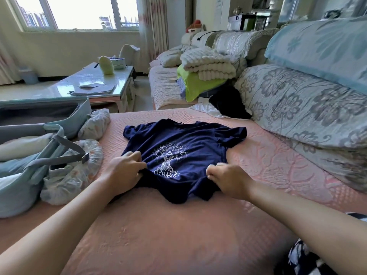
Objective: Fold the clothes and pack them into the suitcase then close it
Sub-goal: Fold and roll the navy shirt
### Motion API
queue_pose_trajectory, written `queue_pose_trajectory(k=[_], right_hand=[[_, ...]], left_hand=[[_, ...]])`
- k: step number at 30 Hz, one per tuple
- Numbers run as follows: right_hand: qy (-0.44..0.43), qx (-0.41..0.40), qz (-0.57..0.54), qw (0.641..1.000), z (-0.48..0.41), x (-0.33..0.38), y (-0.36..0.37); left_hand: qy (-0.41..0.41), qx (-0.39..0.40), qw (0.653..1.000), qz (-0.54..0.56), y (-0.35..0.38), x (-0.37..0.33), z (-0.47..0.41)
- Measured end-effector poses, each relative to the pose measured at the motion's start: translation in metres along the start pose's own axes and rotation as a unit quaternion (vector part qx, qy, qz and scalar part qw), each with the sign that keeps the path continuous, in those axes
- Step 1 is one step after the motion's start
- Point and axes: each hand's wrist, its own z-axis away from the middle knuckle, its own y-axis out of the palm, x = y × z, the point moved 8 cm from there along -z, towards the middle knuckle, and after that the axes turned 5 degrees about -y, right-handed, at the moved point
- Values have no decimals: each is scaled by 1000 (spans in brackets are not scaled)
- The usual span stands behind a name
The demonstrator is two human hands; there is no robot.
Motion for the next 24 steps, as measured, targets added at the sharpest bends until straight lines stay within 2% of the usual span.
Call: queue_pose_trajectory(k=[2,4,5,6,8,9,10,12,13,14,15,17,20,22,24], right_hand=[[145,40,-35,988,-18,-40,5],[265,55,-130,954,-37,-77,6],[313,41,-172,933,-46,-93,4],[356,24,-198,913,-52,-109,3],[424,-4,-241,873,-63,-135,4],[454,-17,-264,851,-68,-146,4],[481,-38,-285,828,-76,-158,6],[527,-112,-343,769,-91,-182,12],[542,-152,-375,736,-99,-192,18],[545,-173,-381,727,-106,-202,25],[538,-149,-347,754,-112,-206,32],[485,-47,-237,840,-116,-201,44],[304,71,-180,933,-121,-158,59],[193,192,-111,956,-115,-125,76],[156,291,-46,943,-104,-109,95]], left_hand=[[-61,9,998,-33,-11,5,-23],[-170,85,979,-72,-10,16,-52],[-234,131,962,-53,-4,25,-64],[-296,163,941,1,6,33,-76],[-399,181,881,178,32,47,-100],[-418,153,861,249,40,51,-116],[-411,106,864,270,38,54,-134],[-358,31,906,223,30,54,-167],[-333,33,917,218,32,50,-179],[-312,56,919,233,40,44,-187],[-291,85,921,244,51,39,-193],[-225,92,940,239,73,32,-195],[-104,88,966,221,97,20,-168],[-23,135,984,117,115,12,-142],[-18,164,986,8,129,20,-122]])
